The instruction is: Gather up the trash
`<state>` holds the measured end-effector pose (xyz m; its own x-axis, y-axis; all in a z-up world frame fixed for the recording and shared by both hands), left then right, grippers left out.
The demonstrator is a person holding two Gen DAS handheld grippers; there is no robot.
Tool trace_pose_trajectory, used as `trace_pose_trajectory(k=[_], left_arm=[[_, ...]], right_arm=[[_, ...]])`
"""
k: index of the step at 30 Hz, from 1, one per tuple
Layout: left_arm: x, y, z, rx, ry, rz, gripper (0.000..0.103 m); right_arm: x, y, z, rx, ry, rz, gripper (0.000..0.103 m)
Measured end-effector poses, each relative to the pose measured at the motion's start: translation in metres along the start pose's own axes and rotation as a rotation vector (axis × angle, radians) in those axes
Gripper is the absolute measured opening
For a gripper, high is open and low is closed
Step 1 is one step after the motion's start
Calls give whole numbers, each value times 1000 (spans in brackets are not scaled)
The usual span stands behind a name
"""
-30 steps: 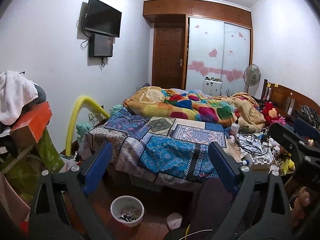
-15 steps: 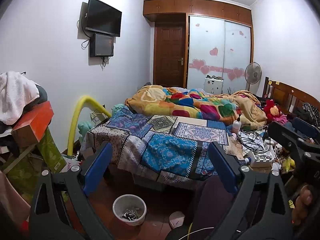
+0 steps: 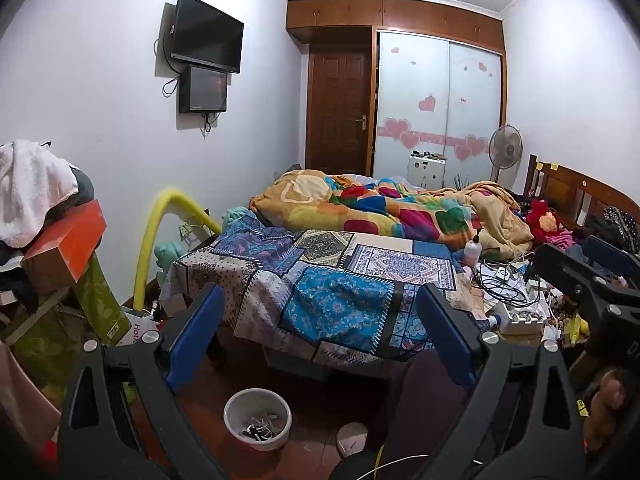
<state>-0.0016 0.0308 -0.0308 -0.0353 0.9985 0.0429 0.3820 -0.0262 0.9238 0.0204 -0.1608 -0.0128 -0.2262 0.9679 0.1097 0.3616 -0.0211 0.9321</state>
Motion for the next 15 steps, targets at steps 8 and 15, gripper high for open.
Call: trace_pose_trajectory(k=[8,15], left_arm=[[-3,0,-1,-5,-4,-6,97],[-1,0,-3,-8,-5,0,97]], right_arm=[[0,1,0,-1,2,-1,103],[2,3,-2,2,7,-7,103]])
Point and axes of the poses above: each gripper's, at about its wrist camera, not at the fingertips, and z roughly the way its jaws point, x to its left, y to its top, the point moved 4 cm from there along z, roughly the way its jaws point, and after that the axes turned 5 degrees about z, right-handed, at the moved point
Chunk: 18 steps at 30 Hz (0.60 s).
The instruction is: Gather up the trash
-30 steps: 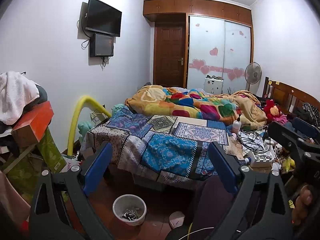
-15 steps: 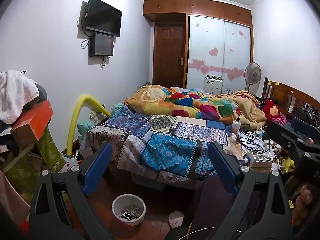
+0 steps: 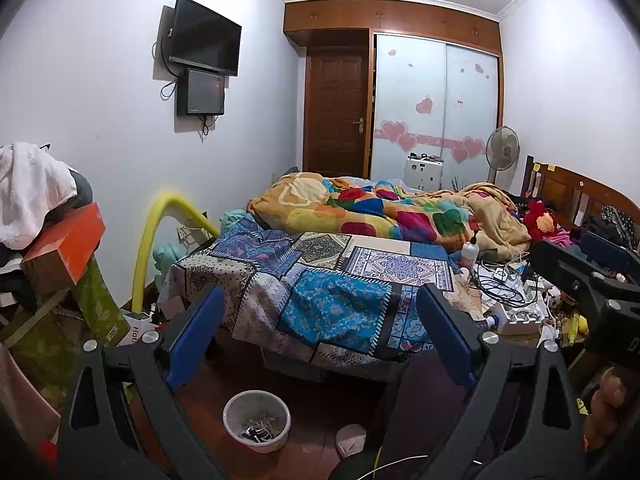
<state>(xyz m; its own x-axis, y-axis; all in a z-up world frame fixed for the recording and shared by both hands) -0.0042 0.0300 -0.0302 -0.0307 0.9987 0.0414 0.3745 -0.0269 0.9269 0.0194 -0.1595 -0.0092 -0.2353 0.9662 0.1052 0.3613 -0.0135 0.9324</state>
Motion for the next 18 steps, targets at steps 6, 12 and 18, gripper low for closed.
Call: trace_pose_trajectory(k=[6,12,18], left_arm=[[1,0,0,3,-8,-7,97],[5,0,1,7,-32,-20,99],[8,-1,1,2,-31,-19,99]], right_arm=[[1,3,-3,-8,0,-4,103],[0,3,-3,-6,1,-2,103],[-1,3,-3,-8,2,-4,103]])
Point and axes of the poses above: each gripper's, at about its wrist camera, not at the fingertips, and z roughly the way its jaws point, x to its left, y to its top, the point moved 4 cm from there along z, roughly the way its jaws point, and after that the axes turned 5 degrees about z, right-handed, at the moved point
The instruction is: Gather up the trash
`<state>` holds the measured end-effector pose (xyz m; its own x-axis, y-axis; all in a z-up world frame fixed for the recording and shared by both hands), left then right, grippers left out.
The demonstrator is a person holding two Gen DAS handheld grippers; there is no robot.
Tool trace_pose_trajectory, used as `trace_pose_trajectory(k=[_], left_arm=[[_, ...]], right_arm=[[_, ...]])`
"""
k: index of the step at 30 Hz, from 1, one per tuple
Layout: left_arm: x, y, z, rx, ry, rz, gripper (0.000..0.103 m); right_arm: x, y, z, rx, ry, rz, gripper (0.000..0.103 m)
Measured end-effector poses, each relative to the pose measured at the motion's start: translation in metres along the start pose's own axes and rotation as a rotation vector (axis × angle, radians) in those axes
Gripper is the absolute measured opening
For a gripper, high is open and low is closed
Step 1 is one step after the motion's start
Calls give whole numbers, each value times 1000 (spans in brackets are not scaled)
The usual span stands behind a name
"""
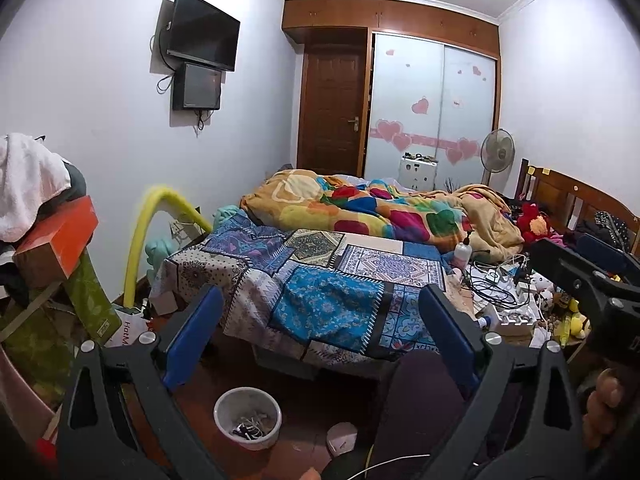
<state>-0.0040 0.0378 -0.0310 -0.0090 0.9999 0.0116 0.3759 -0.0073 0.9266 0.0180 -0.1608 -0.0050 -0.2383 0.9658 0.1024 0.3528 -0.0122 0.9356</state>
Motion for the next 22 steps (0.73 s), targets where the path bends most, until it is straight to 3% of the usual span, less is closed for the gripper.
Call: trace_pose_trajectory(k=[22], left_arm=[[5,-3,1,12,-27,-8,99]], right_arm=[[3,-6,0,12,-7,30,103]])
Point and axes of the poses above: each gripper's, at about its wrist camera, not at the fingertips, and z roughly the way its jaws point, x to its left, y to its top, the point moved 4 cm from there along z, roughly the way its jaws point, and after that the axes turned 5 degrees about z, right-handed, at the moved point
